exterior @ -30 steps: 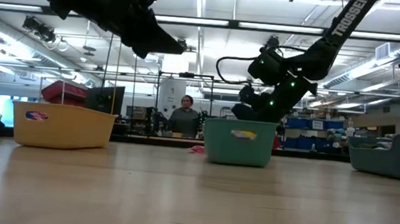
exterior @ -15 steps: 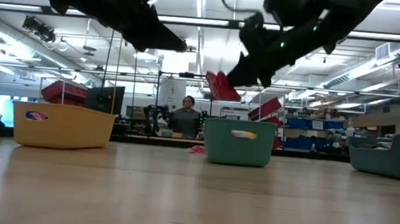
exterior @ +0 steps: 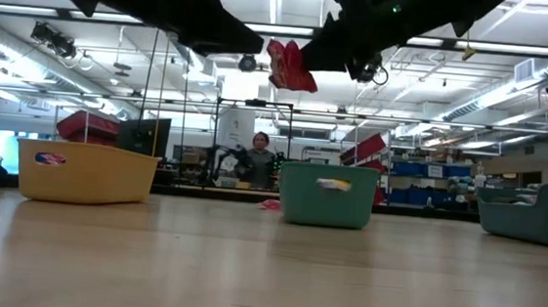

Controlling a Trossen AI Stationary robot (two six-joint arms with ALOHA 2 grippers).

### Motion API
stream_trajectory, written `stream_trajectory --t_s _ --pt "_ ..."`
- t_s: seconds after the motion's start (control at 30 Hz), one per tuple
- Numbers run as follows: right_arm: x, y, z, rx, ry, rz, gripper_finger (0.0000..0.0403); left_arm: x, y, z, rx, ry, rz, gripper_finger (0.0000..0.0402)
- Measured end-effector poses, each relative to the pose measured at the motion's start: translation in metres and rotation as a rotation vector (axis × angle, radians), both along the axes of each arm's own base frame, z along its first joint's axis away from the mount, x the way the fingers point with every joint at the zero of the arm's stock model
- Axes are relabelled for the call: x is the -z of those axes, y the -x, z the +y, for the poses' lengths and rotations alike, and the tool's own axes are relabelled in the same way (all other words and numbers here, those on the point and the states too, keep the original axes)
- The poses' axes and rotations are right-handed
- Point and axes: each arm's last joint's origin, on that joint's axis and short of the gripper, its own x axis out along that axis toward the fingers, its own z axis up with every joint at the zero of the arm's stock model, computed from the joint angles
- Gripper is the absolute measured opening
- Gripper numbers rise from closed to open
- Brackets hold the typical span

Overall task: Sort candy
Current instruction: Put the red candy pack into the yellow bin

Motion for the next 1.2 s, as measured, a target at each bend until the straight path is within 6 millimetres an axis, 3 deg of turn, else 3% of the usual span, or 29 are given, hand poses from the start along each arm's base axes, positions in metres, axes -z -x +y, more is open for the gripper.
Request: stream_trajectory --t_s 0.3,0.67,0.83,1.0,1.2 --pt "-0.001 -0.001 0.001 -0.036 -0.018 -0.009 0.0000 -0.001 -0.005 -0.002 0.059 -0.056 -0.033 0.0188" --pt "-0.001 -0.001 0.008 -0.080 -0.041 -0.018 0.0000 0.000 -0.027 -0.009 0.111 -0.151 0.036 0.0181" --pt "-0.001 -0.001 0.010 -0.090 -0.040 -0.022 0.0000 0.001 -0.028 -0.014 0.128 -0.186 0.079 0.0125" --pt "-0.001 -0.001 0.010 -0.088 -0.052 -0.025 0.0005 0.001 -0.028 -0.016 0.139 -0.222 0.086 0.0022" --pt "-0.006 0.003 0.005 0.037 -0.015 -0.028 0.0043 0.002 -0.019 -0.019 0.080 -0.263 0.168 0.0003"
